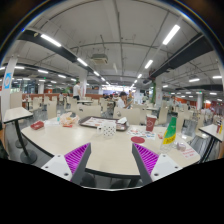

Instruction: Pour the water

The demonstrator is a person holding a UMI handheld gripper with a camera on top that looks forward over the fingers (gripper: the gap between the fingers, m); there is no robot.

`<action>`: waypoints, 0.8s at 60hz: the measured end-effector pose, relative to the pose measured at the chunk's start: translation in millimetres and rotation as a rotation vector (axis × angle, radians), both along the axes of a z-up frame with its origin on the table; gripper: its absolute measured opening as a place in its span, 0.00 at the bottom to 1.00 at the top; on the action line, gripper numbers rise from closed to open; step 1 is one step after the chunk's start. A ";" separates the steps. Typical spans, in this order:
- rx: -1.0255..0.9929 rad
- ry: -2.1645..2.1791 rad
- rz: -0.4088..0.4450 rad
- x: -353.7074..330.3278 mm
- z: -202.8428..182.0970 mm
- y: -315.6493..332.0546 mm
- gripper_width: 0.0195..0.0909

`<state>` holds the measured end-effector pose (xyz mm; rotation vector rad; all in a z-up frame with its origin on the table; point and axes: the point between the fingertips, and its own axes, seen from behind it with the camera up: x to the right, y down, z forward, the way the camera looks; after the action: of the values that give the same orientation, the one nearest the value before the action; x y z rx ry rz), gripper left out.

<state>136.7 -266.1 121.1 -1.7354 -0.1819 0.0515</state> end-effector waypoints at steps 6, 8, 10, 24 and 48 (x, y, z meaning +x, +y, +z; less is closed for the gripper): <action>0.005 -0.012 -0.004 -2.4 -1.3 -2.4 0.91; 0.000 -0.018 -0.003 -10.7 -4.0 -5.8 0.91; -0.001 -0.017 -0.002 11.9 -6.4 9.1 0.91; 0.009 0.016 -0.062 68.7 -8.5 29.0 0.91; 0.026 -0.017 -0.293 248.8 -24.4 160.9 0.91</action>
<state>385.6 -105.2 96.7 -1.7210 0.0600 -0.1793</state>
